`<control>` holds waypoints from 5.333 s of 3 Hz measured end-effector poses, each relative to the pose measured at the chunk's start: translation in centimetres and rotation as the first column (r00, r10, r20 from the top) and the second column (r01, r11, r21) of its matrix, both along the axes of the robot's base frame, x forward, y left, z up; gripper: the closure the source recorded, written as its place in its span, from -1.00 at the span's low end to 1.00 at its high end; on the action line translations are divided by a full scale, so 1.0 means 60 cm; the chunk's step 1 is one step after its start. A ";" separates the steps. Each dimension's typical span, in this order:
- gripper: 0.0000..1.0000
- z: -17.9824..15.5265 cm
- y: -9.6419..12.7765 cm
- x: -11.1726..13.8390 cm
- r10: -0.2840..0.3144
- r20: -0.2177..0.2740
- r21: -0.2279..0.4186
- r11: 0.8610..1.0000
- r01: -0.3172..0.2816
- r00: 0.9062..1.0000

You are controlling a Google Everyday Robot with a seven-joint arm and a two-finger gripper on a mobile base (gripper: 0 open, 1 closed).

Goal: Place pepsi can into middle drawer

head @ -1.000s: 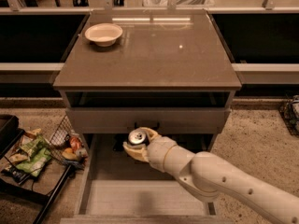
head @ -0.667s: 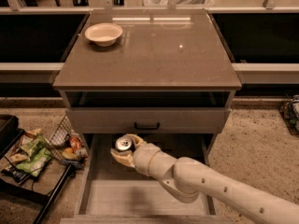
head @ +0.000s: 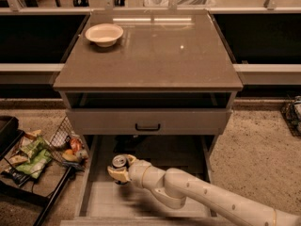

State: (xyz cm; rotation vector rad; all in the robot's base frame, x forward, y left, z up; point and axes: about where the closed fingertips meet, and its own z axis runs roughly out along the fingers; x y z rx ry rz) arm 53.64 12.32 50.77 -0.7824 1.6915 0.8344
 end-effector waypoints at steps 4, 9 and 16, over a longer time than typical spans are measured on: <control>1.00 -0.111 -0.002 0.060 0.177 0.114 0.019 0.983 -0.180 0.978; -1.00 -0.119 -0.016 0.069 0.216 0.123 0.011 0.976 -0.219 0.969; -1.00 0.228 -0.255 -0.199 0.185 -0.174 -0.359 0.903 -0.237 0.967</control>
Offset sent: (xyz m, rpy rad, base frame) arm 0.0056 0.0050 -0.0228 0.0347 -0.0669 0.0763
